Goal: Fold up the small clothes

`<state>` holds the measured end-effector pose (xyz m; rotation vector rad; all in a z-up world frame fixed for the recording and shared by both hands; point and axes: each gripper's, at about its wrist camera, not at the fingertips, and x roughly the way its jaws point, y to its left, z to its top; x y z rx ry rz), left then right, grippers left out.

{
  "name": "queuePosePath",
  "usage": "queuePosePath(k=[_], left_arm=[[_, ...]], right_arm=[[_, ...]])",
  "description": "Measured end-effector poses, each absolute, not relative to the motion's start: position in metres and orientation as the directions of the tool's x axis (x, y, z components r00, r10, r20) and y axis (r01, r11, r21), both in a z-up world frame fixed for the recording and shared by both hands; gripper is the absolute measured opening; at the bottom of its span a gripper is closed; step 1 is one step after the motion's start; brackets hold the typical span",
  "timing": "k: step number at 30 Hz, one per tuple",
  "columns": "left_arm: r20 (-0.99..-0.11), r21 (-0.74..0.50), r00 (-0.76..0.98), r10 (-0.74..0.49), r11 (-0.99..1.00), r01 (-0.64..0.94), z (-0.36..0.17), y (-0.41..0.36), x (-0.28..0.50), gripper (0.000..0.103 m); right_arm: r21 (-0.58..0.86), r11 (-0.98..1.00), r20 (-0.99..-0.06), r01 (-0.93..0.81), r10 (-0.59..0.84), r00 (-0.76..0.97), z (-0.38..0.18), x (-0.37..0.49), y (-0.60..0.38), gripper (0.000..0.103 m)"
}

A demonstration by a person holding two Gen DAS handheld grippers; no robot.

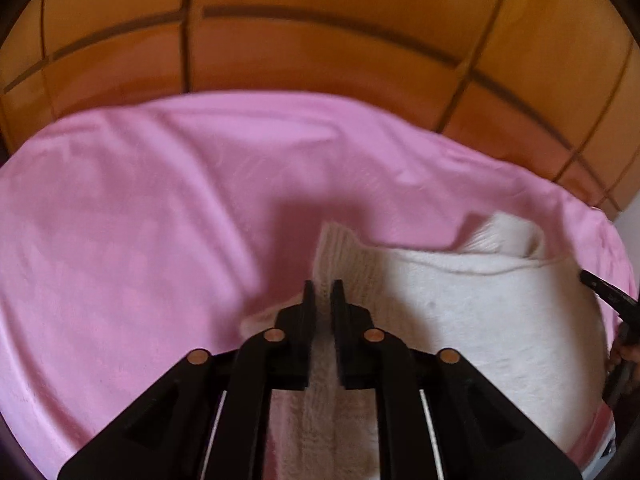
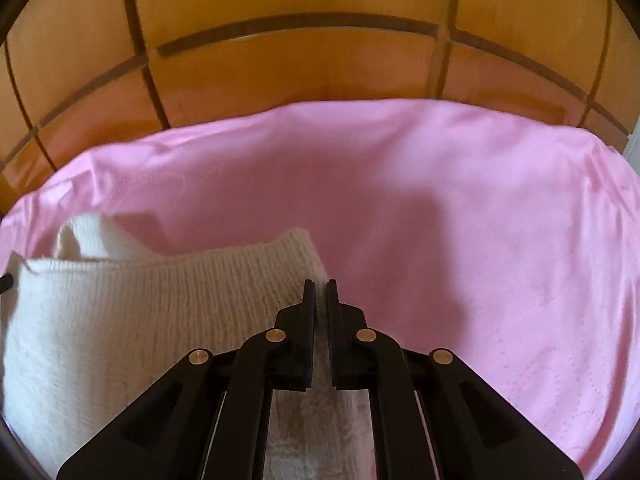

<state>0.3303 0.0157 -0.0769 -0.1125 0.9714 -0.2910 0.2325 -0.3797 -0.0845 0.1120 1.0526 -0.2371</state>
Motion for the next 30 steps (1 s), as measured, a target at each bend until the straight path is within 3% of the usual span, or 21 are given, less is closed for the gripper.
queuePosePath(k=[1,2,3,4,5,7,10,11,14,15,17,18,19,26,30], left_arm=[[-0.789,-0.227,0.545,-0.285,0.958,0.174,-0.075,0.018,0.327,0.013],[-0.783,-0.214,0.565,-0.260,0.966,0.148,-0.072,0.022,0.324,0.021],[-0.774,-0.201,0.589,-0.234,0.972,0.122,-0.066,0.026,0.320,0.027],[-0.760,-0.196,0.612,-0.220,0.975,0.107,-0.061,0.029,0.316,0.027],[-0.729,-0.198,0.648,-0.219,0.974,0.107,-0.051,0.030,0.308,0.027],[-0.701,-0.238,0.652,-0.290,0.956,0.170,-0.042,0.026,0.300,0.027],[-0.705,-0.263,0.583,-0.404,0.912,0.314,-0.044,-0.005,0.294,0.027],[-0.714,-0.271,0.552,-0.431,0.897,0.350,-0.049,-0.019,0.295,0.029],[-0.765,-0.246,0.477,-0.432,0.881,0.403,-0.072,-0.053,0.302,0.028],[-0.790,-0.249,0.434,-0.433,0.874,0.418,-0.085,-0.062,0.308,0.024],[-0.805,-0.246,0.416,-0.423,0.876,0.415,-0.099,-0.070,0.312,0.007],[-0.796,-0.255,0.425,-0.432,0.874,0.413,-0.100,-0.071,0.313,0.002],[-0.787,-0.260,0.437,-0.436,0.876,0.407,-0.099,-0.070,0.313,0.002],[-0.709,-0.223,0.562,-0.426,0.891,0.395,-0.070,-0.074,0.311,0.000],[-0.714,-0.202,0.579,-0.393,0.908,0.367,-0.071,-0.078,0.324,0.000]], right_arm=[[-0.020,0.969,-0.860,0.246,-0.143,0.490,-0.081,0.229,-0.379,0.005],[-0.021,0.969,-0.843,0.246,-0.149,0.516,-0.073,0.226,-0.377,0.013],[-0.029,0.968,-0.830,0.249,-0.162,0.533,-0.066,0.223,-0.376,0.032],[-0.031,0.967,-0.811,0.253,-0.172,0.559,-0.057,0.221,-0.374,0.048],[-0.018,0.967,-0.789,0.253,-0.169,0.590,-0.049,0.219,-0.370,0.069],[0.037,0.980,-0.761,0.195,-0.099,0.641,-0.035,0.216,-0.354,0.070],[0.117,0.990,-0.796,0.080,0.045,0.604,-0.042,0.229,-0.327,0.070],[0.150,0.987,-0.812,0.053,0.092,0.576,-0.049,0.234,-0.318,0.068],[0.153,0.988,-0.874,0.001,0.135,0.467,-0.081,0.250,-0.290,0.047],[0.160,0.987,-0.892,-0.002,0.146,0.428,-0.095,0.254,-0.283,0.035],[0.138,0.990,-0.903,-0.011,0.131,0.410,-0.110,0.254,-0.272,0.023],[0.125,0.992,-0.899,-0.016,0.120,0.422,-0.109,0.252,-0.270,0.010],[0.126,0.992,-0.895,-0.017,0.121,0.429,-0.107,0.251,-0.269,0.004],[0.089,0.996,-0.828,-0.002,0.076,0.555,-0.072,0.249,-0.275,0.003],[0.062,0.998,-0.827,0.027,0.036,0.561,-0.076,0.265,-0.280,0.003]])
